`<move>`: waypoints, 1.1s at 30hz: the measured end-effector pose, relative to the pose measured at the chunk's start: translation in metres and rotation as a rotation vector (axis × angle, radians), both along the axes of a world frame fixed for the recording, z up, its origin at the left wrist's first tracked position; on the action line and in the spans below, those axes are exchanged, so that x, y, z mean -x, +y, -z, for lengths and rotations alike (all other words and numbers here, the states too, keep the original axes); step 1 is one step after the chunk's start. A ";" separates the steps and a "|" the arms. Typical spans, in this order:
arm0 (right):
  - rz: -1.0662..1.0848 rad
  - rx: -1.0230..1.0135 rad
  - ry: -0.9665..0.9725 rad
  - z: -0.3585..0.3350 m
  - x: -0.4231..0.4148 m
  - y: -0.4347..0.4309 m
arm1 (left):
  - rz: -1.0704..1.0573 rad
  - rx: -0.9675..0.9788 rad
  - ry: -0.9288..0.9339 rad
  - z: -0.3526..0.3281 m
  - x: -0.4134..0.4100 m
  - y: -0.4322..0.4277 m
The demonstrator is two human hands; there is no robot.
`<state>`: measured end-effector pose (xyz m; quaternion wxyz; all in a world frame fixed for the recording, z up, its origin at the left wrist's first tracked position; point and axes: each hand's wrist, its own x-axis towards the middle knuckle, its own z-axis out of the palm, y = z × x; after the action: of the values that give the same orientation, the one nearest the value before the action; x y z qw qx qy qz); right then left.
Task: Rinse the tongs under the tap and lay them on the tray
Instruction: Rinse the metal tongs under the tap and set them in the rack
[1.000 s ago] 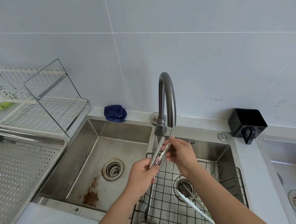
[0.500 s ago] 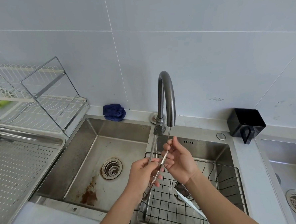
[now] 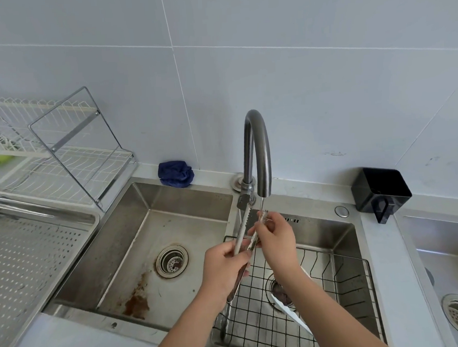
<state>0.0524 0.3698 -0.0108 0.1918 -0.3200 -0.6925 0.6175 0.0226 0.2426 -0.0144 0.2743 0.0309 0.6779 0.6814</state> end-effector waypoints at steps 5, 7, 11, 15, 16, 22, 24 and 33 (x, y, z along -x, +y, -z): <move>0.092 0.092 0.031 -0.003 0.000 0.004 | 0.008 0.027 0.042 0.007 -0.008 0.000; 0.040 0.084 0.004 -0.001 0.000 0.001 | -0.002 0.081 0.078 0.010 -0.007 -0.001; -0.094 -0.025 -0.070 -0.001 -0.001 0.001 | -0.026 0.089 0.075 0.012 -0.002 -0.005; -0.005 -0.014 -0.060 -0.011 0.003 0.012 | 0.017 0.057 0.070 0.010 -0.002 -0.004; -0.010 0.021 -0.046 -0.012 0.004 0.012 | 0.019 0.057 0.072 0.009 -0.002 -0.003; -0.148 0.133 0.008 -0.015 0.001 0.010 | -0.040 0.003 0.011 0.011 0.003 -0.006; -0.119 0.110 -0.016 -0.019 0.003 0.013 | -0.030 0.005 0.001 0.014 0.001 -0.005; -0.290 0.086 0.056 -0.026 -0.001 0.013 | 0.040 0.012 -0.077 0.012 0.012 0.009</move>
<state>0.0530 0.3830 0.0151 0.1061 -0.2072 -0.6986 0.6766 0.0103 0.2514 -0.0267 0.3140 0.0167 0.6701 0.6724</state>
